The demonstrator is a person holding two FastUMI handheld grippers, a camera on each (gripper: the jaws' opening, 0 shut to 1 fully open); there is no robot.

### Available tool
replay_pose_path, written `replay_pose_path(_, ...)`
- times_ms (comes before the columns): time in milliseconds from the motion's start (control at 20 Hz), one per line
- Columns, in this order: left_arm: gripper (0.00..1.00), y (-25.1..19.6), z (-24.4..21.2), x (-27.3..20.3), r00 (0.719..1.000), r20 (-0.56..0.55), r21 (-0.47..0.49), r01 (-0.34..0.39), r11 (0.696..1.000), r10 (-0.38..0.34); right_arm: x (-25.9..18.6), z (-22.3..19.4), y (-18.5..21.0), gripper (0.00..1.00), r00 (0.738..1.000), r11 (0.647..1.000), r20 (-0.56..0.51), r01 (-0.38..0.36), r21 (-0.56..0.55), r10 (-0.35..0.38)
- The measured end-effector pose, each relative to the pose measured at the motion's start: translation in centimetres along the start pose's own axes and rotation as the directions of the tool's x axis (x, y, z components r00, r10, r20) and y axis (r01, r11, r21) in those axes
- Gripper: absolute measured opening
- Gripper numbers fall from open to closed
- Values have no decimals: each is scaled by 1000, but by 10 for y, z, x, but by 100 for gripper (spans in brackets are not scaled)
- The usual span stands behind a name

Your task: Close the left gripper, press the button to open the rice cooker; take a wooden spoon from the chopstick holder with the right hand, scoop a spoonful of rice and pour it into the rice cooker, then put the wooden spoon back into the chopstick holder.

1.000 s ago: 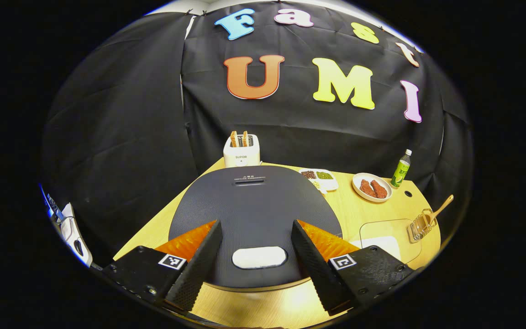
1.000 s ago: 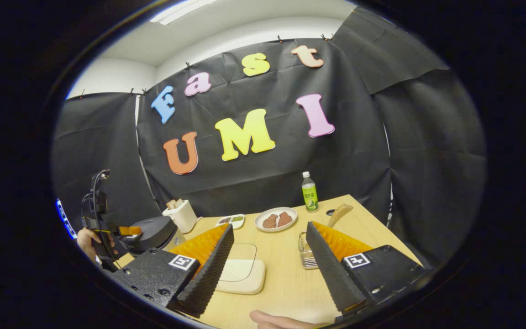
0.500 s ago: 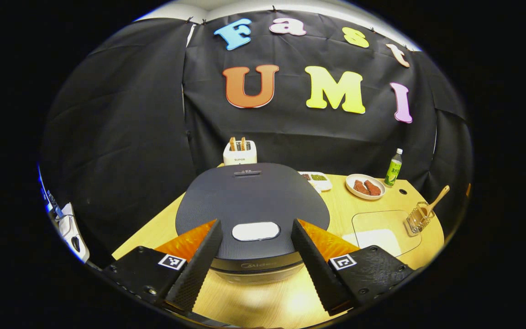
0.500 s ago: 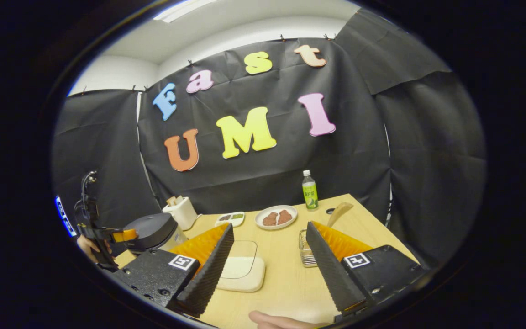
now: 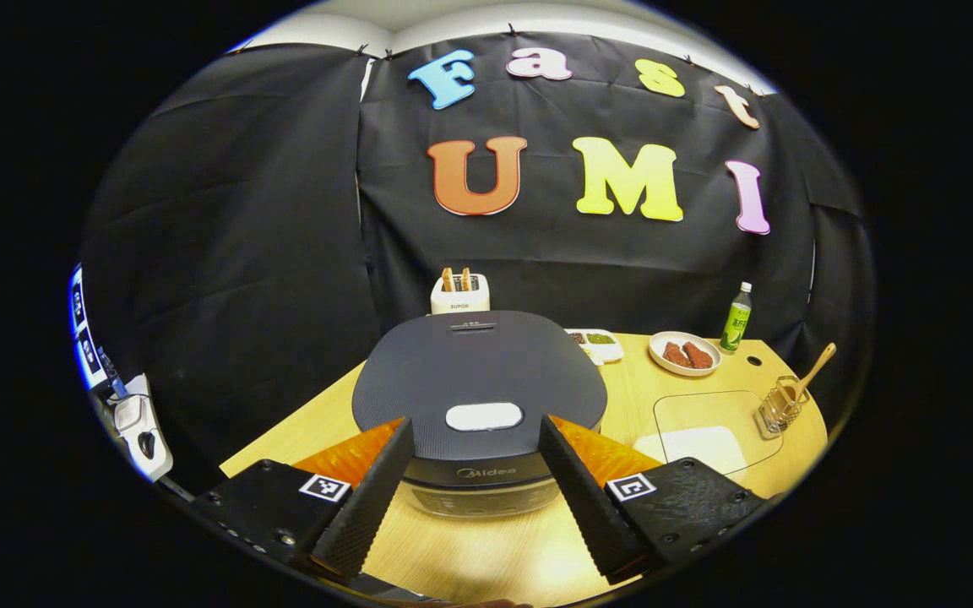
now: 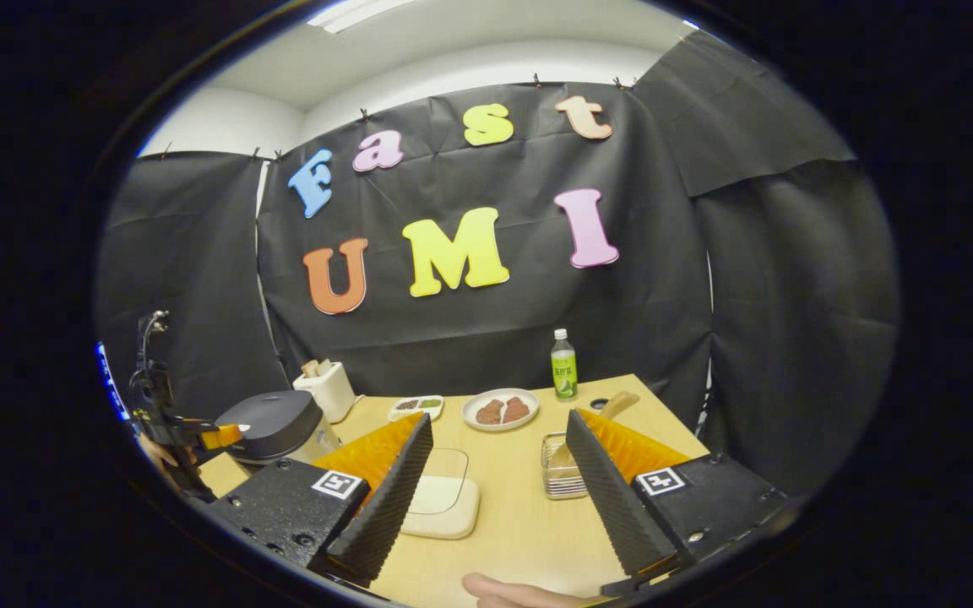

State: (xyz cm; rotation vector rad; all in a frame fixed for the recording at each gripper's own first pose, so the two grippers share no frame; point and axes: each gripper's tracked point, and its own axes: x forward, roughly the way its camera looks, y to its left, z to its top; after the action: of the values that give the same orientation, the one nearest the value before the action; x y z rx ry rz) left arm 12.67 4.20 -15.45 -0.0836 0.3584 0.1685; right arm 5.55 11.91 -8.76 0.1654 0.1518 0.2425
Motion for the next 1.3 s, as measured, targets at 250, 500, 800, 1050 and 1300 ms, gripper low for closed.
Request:
replay_pose_path(250, 95, -8, 24, -38, 995, 91, 13, 45, 999, -46, -20, 30, -25, 100, 990, 988, 82, 119, -98, -111)
replay_pose_path(500, 95, -10, 40, -72, 980, 185, 11, 64, 998, -65, -34, 43, -33, 93, 983, 981, 114, 156, -117, -143)
replay_pose_path(800, 94, -9, 69, -108, 956, 276, 2, 101, 995, -97, -46, 66, -28, 100, 973, 981, 180, 164, -99, -144)
replay_pose_path(1050, 95, -17, 97, -126, 928, 355, -14, 127, 992, -113, -50, 70, -32, 100, 968, 979, 199, 175, -100, -153)
replay_pose_path(1300, 95, -23, 108, -128, 917, 381, -26, 142, 990, -122, -54, 76, -46, 93, 962, 983, 220, 177, -47, -163)
